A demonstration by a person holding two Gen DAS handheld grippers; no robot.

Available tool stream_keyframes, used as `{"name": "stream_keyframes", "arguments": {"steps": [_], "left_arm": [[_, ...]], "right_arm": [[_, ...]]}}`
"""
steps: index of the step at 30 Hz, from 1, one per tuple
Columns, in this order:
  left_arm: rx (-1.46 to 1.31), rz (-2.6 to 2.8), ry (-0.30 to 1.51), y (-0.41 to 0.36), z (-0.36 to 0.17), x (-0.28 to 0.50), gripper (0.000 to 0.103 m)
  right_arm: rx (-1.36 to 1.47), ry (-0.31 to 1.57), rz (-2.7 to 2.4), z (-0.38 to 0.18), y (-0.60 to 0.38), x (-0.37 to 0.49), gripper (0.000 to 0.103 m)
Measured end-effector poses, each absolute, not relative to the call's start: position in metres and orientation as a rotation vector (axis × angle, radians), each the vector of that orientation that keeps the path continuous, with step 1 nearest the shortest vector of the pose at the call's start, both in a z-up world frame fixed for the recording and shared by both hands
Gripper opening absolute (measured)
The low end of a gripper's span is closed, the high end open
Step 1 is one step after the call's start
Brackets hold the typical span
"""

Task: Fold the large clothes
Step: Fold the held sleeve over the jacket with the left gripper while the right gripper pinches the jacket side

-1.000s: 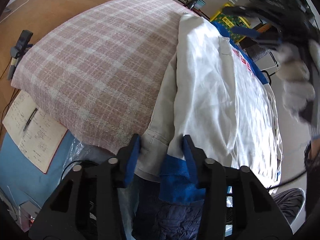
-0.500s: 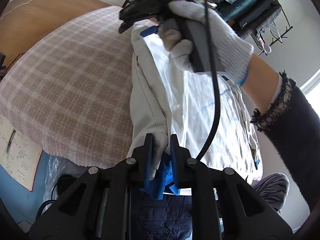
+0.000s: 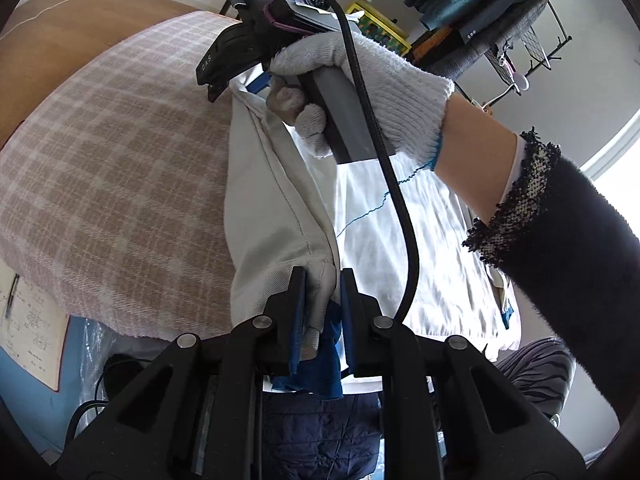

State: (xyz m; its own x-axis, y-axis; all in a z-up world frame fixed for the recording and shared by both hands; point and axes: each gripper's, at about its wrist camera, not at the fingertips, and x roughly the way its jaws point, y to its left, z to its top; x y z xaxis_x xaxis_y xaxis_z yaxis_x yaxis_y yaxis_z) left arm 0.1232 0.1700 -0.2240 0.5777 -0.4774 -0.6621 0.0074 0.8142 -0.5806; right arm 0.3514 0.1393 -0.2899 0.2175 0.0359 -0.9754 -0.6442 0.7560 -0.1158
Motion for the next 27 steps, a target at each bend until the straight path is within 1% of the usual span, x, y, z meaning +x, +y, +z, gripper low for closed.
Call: {"name": "stream_keyframes", "arguments": {"steps": [1, 3, 4, 15, 20, 24, 27], "left_arm": [[-0.563, -0.304, 0.921, 0.169, -0.223, 0.124, 0.014], [-0.555, -0.314, 0.919, 0.166, -0.220, 0.125, 0.014], [-0.548, -0.319, 0.917, 0.164, -0.218, 0.125, 0.014], [-0.412, -0.432, 0.883, 0.117, -0.197, 0.117, 0.014], [-0.376, -0.495, 0.893, 0.095, -0.193, 0.113, 0.014], [-0.307, -0.537, 0.912, 0.072, -0.192, 0.111, 0.014], [-0.273, -0.558, 0.928, 0.059, -0.195, 0.111, 0.014]], "right_arm": [[-0.575, 1.267, 0.496, -0.289, 0.135, 0.353, 0.017], [-0.537, 1.267, 0.487, -0.286, 0.126, 0.358, 0.009], [-0.488, 1.267, 0.502, -0.282, 0.120, 0.361, 0.008], [0.047, 1.198, 0.590, -0.225, 0.008, 0.379, 0.006], [0.259, 1.107, 0.609, -0.203, -0.056, 0.367, 0.006], [0.416, 1.051, 0.578, -0.206, -0.114, 0.357, 0.006], [0.573, 1.063, 0.497, -0.224, -0.154, 0.357, 0.006]]}}
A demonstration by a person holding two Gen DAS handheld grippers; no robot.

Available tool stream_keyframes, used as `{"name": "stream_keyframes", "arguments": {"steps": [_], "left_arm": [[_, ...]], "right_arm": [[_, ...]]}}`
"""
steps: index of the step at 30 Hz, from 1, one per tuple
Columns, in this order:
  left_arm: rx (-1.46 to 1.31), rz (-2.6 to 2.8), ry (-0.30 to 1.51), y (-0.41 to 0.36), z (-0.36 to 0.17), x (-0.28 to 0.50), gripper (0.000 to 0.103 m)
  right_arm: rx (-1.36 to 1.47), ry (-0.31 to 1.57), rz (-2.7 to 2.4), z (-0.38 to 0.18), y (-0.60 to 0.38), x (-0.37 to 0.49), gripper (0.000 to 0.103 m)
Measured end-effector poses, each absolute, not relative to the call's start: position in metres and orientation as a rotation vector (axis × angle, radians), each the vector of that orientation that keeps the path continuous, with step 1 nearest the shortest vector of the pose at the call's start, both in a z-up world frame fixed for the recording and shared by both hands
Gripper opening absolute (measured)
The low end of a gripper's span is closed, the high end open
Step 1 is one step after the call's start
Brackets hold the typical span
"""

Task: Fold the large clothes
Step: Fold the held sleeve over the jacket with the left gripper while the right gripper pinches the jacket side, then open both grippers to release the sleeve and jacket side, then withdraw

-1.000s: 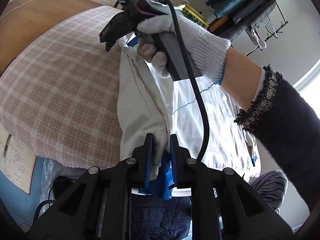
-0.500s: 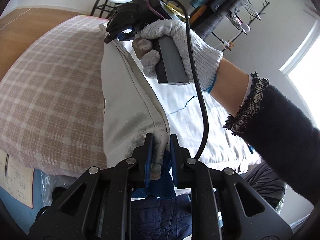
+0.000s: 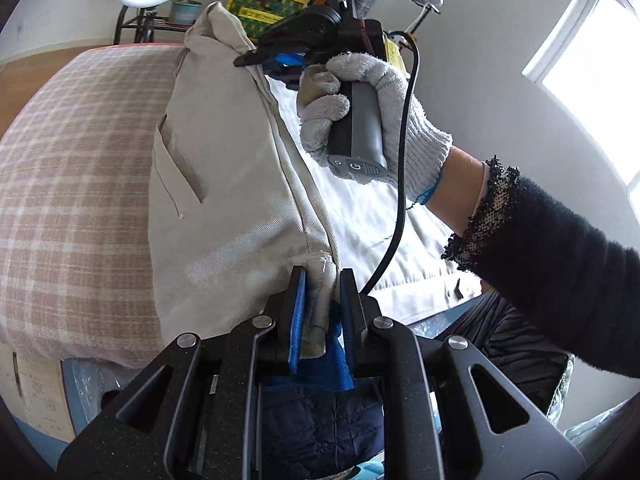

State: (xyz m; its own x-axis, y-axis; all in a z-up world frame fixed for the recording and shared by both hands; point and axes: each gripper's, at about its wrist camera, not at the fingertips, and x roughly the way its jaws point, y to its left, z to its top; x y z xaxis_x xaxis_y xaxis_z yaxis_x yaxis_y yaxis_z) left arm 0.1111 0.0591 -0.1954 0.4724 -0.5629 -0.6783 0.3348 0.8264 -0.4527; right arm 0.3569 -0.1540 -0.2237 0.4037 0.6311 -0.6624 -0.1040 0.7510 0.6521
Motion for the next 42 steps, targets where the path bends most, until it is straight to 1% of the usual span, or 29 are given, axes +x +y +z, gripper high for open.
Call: {"name": "stream_keyframes", "arguments": {"steps": [4, 7, 9, 10, 11, 13, 14, 15, 16, 18, 21, 25, 26, 27, 28, 29, 30, 34, 37, 38, 42], "left_arm": [[-0.265, -0.574, 0.956, 0.048, -0.200, 0.113, 0.014], [-0.233, -0.581, 0.970, 0.037, -0.202, 0.121, 0.014], [-0.215, -0.584, 0.984, 0.033, -0.204, 0.125, 0.014], [-0.207, -0.584, 0.988, 0.030, -0.206, 0.125, 0.014], [-0.196, -0.584, 0.988, 0.028, -0.206, 0.126, 0.015], [-0.180, -0.582, 0.984, 0.028, -0.207, 0.126, 0.015], [-0.175, -0.583, 0.983, 0.027, -0.209, 0.126, 0.015], [-0.176, -0.583, 0.984, 0.028, -0.210, 0.127, 0.015], [-0.180, -0.583, 0.987, 0.026, -0.209, 0.129, 0.015], [-0.188, -0.586, 0.997, 0.023, -0.211, 0.130, 0.015], [-0.165, -0.587, 1.005, 0.016, -0.216, 0.128, 0.015], [-0.127, -0.593, 1.012, 0.009, -0.219, 0.130, 0.015], [-0.127, -0.595, 1.017, 0.008, -0.220, 0.131, 0.015], [-0.128, -0.598, 1.024, 0.007, -0.222, 0.133, 0.015], [-0.129, -0.600, 1.031, 0.006, -0.224, 0.133, 0.015], [-0.134, -0.603, 1.038, 0.005, -0.225, 0.133, 0.015], [-0.139, -0.605, 1.046, 0.004, -0.228, 0.134, 0.015], [-0.155, -0.606, 1.074, 0.001, -0.236, 0.135, 0.015], [-0.136, -0.608, 1.074, -0.002, -0.238, 0.134, 0.015], [-0.134, -0.608, 1.073, -0.002, -0.239, 0.133, 0.015], [-0.137, -0.608, 1.071, 0.000, -0.240, 0.130, 0.016]], "right_arm": [[0.618, 1.082, 0.414, -0.244, -0.182, 0.352, 0.006], [0.729, 1.128, 0.350, -0.266, -0.199, 0.349, 0.006], [0.730, 1.169, 0.337, -0.271, -0.207, 0.352, 0.011], [0.700, 1.180, 0.348, -0.269, -0.209, 0.353, 0.012], [0.657, 1.188, 0.360, -0.264, -0.211, 0.356, 0.015], [0.550, 1.176, 0.376, -0.248, -0.207, 0.360, 0.034], [0.503, 1.152, 0.375, -0.240, -0.210, 0.359, 0.039], [0.456, 1.118, 0.374, -0.231, -0.214, 0.359, 0.048], [0.415, 1.078, 0.382, -0.218, -0.214, 0.362, 0.054], [0.349, 1.022, 0.370, -0.202, -0.214, 0.376, 0.061], [0.286, 1.002, 0.368, -0.194, -0.209, 0.411, 0.061], [0.201, 1.029, 0.408, -0.206, -0.187, 0.449, 0.061], [0.179, 1.034, 0.414, -0.211, -0.180, 0.458, 0.060], [0.160, 1.039, 0.419, -0.217, -0.174, 0.461, 0.044], [0.138, 1.053, 0.429, -0.222, -0.168, 0.465, 0.011], [0.118, 1.078, 0.443, -0.227, -0.166, 0.463, 0.005], [0.090, 1.094, 0.449, -0.230, -0.163, 0.462, 0.005], [0.060, 1.038, 0.454, -0.225, -0.184, 0.468, 0.003], [0.175, 1.154, 0.369, -0.263, -0.220, 0.488, 0.003], [0.214, 1.133, 0.382, -0.267, -0.225, 0.486, 0.003], [0.130, 1.102, 0.362, -0.259, -0.213, 0.481, 0.005]]}}
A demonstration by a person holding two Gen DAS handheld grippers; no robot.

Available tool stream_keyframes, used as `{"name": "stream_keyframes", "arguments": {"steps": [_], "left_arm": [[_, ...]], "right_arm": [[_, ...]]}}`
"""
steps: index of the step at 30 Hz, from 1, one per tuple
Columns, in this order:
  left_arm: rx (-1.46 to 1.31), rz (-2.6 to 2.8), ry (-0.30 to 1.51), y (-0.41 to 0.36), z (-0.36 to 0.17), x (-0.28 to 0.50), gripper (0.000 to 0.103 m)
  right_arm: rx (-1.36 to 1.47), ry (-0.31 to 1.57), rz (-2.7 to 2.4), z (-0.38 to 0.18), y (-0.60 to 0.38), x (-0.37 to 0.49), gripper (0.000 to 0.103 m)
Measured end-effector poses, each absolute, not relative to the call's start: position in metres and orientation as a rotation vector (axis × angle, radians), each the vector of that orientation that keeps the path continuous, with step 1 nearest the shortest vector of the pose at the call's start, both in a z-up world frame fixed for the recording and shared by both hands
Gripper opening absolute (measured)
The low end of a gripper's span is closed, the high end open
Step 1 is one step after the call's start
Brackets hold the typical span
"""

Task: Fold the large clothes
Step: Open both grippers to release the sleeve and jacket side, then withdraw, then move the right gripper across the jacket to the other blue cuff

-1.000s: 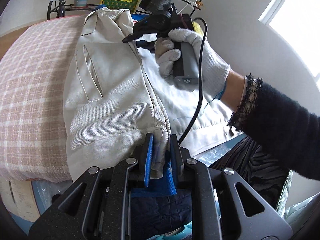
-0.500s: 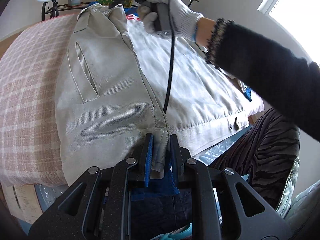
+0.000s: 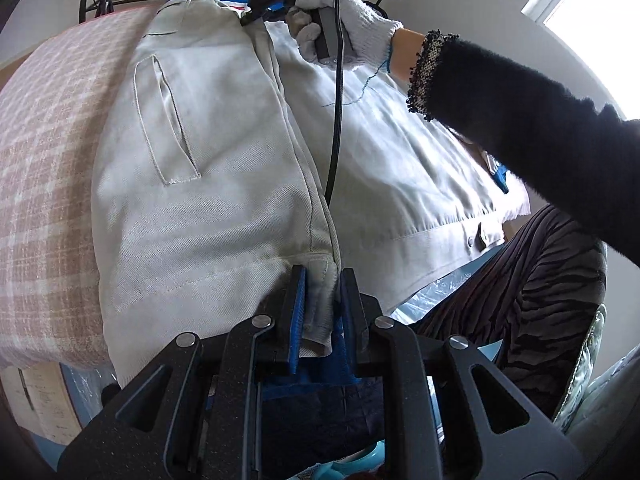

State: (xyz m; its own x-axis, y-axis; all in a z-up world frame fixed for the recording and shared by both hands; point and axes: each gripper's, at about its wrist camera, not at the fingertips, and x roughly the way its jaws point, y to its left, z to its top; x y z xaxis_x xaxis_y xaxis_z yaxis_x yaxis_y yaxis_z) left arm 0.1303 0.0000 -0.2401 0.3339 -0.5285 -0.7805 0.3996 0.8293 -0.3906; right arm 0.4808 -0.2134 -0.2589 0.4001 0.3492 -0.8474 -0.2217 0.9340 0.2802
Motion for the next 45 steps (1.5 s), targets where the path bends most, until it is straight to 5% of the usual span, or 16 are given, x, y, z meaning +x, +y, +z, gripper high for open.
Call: {"name": "stream_keyframes", "arguments": {"steps": [22, 33, 45], "left_arm": [[-0.124, -0.515, 0.856, 0.076, -0.157, 0.025, 0.016], [-0.056, -0.475, 0.955, 0.038, -0.207, 0.112, 0.016], [0.117, -0.464, 1.036, 0.001, -0.236, 0.111, 0.016]], "right_arm": [[0.158, 0.842, 0.614, -0.092, -0.263, 0.267, 0.012], [0.089, 0.900, 0.688, -0.127, -0.233, 0.188, 0.012], [0.143, 0.871, 0.537, -0.126, -0.297, 0.181, 0.012]]}}
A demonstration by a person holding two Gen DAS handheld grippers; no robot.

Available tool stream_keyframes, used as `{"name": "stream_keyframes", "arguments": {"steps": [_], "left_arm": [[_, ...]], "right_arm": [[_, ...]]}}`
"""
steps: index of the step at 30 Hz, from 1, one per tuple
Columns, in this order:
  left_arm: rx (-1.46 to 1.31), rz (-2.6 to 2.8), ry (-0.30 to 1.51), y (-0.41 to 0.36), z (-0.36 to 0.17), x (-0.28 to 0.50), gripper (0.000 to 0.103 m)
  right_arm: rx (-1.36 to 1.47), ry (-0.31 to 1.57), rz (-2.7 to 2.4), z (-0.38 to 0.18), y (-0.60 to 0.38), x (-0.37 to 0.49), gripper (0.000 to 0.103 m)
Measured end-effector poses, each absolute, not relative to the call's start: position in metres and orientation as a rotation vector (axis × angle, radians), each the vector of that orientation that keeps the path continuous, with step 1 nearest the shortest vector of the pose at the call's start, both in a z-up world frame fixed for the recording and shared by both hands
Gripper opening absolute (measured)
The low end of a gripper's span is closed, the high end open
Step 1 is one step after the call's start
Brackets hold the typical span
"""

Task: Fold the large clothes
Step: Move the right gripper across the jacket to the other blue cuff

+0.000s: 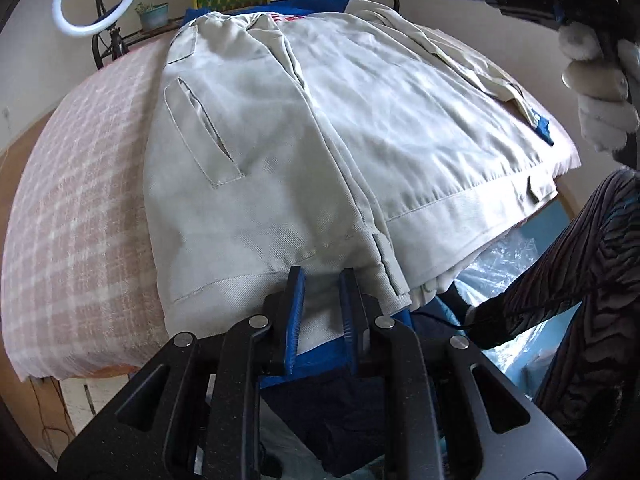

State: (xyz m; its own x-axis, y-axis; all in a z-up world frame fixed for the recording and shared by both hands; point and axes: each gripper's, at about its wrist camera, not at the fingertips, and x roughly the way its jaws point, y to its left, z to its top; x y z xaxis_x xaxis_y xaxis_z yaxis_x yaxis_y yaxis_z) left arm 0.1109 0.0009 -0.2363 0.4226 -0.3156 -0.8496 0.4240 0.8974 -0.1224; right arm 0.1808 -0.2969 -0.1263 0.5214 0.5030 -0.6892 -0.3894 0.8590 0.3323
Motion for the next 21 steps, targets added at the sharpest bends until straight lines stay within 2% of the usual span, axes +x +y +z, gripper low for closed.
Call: {"name": "stream_keyframes", "arguments": {"steps": [2, 4, 5, 9, 11, 14, 17, 18, 21], "left_arm": [[0.060, -0.478, 1.019, 0.003, -0.223, 0.112, 0.016], [0.015, -0.494, 0.982, 0.000, -0.205, 0.113, 0.016], [-0.005, -0.505, 0.963, -0.002, -0.197, 0.113, 0.016], [-0.063, -0.530, 0.892, -0.011, -0.168, 0.111, 0.022], [-0.081, -0.536, 0.867, -0.017, -0.158, 0.113, 0.031], [-0.125, -0.557, 0.851, -0.027, -0.149, 0.120, 0.039], [-0.152, -0.566, 0.844, -0.038, -0.143, 0.127, 0.040], [-0.153, -0.575, 0.840, -0.043, -0.141, 0.129, 0.040], [-0.132, -0.587, 0.823, -0.058, -0.136, 0.134, 0.040]], "right_arm": [[0.172, 0.864, 0.510, -0.122, -0.313, 0.179, 0.015], [0.203, 0.856, 0.473, -0.118, -0.331, 0.174, 0.044], [0.221, 0.847, 0.455, -0.116, -0.340, 0.171, 0.049], [0.267, 0.815, 0.392, -0.106, -0.380, 0.158, 0.049], [0.294, 0.800, 0.346, -0.102, -0.402, 0.151, 0.049], [0.319, 0.777, 0.266, -0.098, -0.436, 0.141, 0.049], [0.331, 0.741, 0.158, -0.098, -0.475, 0.131, 0.051], [0.350, 0.730, 0.134, -0.100, -0.489, 0.129, 0.055], [0.439, 0.728, 0.046, -0.108, -0.537, 0.119, 0.056]]}}
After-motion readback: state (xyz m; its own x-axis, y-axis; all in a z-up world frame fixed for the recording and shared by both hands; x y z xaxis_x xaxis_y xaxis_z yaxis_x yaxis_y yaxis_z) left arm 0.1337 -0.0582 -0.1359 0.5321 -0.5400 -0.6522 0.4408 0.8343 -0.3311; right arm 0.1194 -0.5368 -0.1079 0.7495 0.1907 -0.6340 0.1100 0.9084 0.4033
